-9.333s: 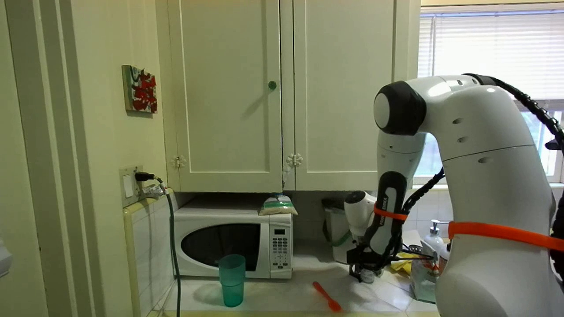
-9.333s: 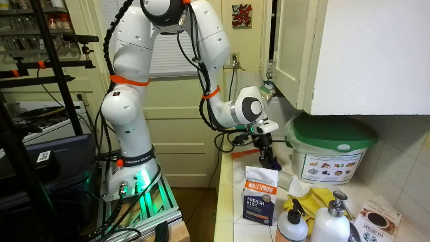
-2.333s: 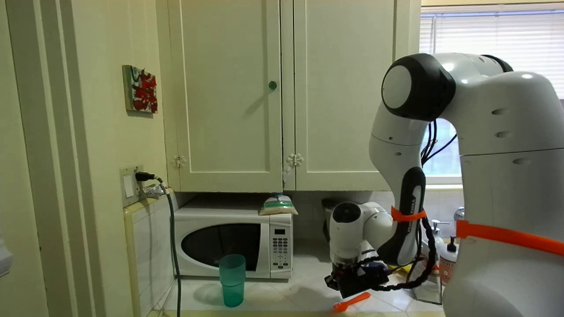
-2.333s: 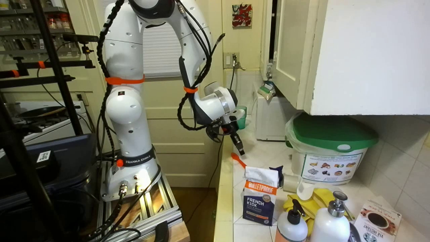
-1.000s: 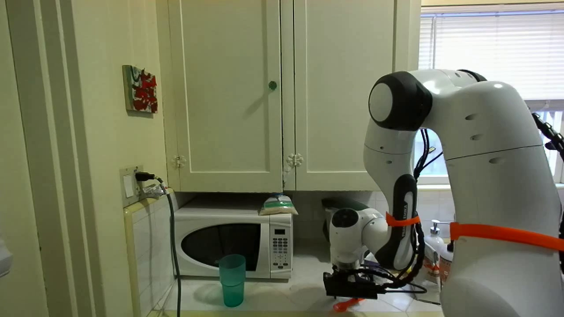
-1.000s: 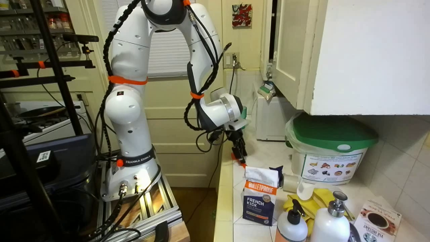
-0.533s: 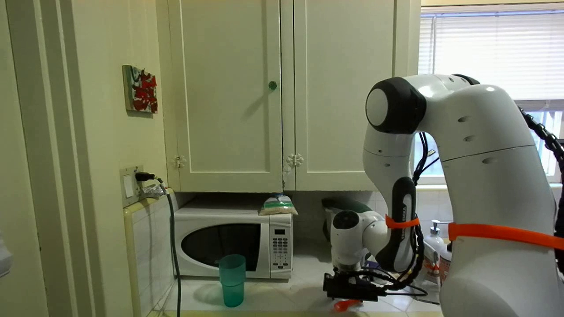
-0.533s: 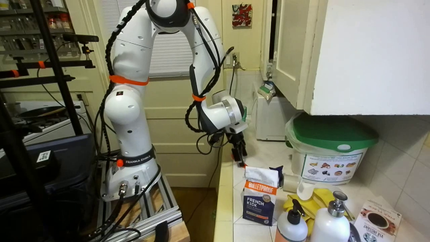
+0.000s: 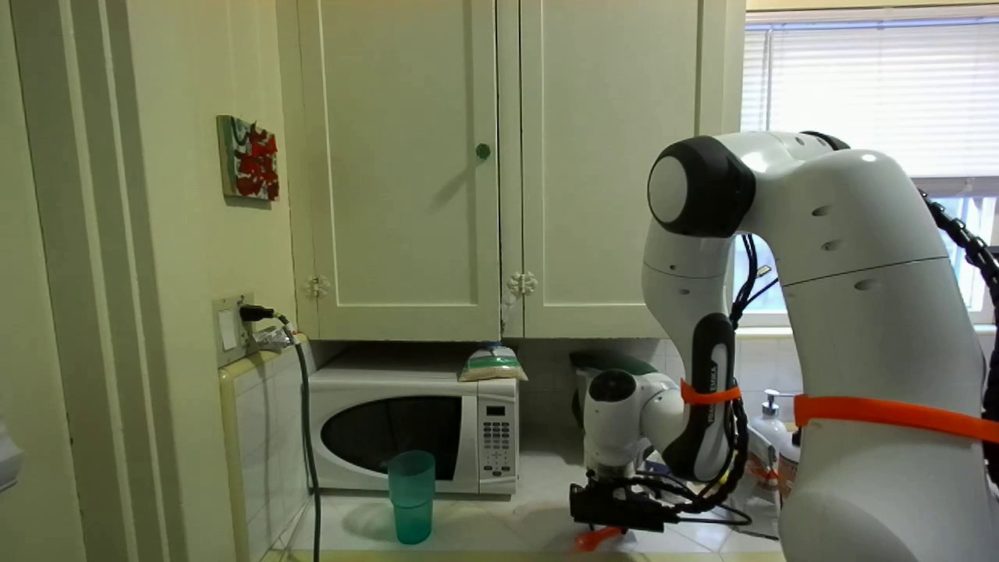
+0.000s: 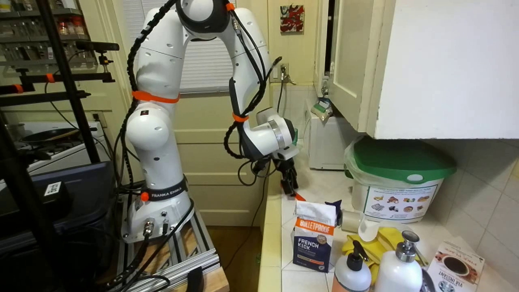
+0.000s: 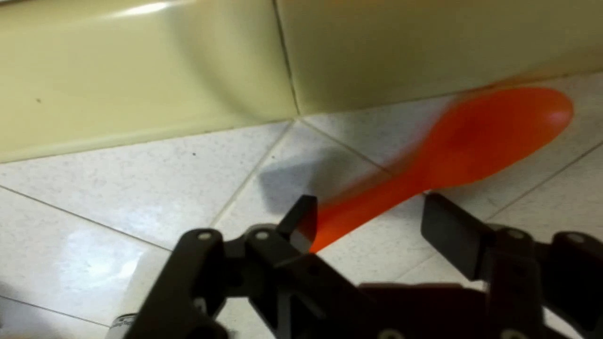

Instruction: Move the tape and orange spoon to the right then move the bin forwards.

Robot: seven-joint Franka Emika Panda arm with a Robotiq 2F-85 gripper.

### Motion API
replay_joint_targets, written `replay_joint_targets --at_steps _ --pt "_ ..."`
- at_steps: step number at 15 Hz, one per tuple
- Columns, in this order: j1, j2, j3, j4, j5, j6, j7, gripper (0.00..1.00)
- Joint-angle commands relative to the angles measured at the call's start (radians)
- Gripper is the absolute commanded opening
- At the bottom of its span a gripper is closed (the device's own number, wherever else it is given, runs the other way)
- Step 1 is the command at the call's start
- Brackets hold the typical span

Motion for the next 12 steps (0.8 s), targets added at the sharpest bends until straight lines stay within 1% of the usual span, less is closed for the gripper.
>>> replay_joint_targets --at_steps 1,2,5,6,7,8,9,12 --pt "-0.017 0.036 -0.004 0.004 0.013 0.045 -0.004 0.32" --pt "-0.017 0.038 -0.004 0.004 0.016 0.044 -0.008 0.23" --pt "-0.021 0.036 -0.01 -0.003 0.021 0.044 -0.016 0.03" --pt "-0.028 0.03 -0.02 -0.011 0.014 0.044 -0.008 0.0" --pt "-0.036 0.027 -0.029 -0.021 0.009 0.044 -0.007 0.0" --pt "-0.044 0.019 -0.039 -0.033 -0.002 0.04 0.003 0.03" --pt "-0.049 -0.001 -0.049 -0.051 -0.016 0.028 0.022 0.0" --pt "-0.06 -0.06 -0.086 -0.114 -0.03 -0.012 0.047 0.0"
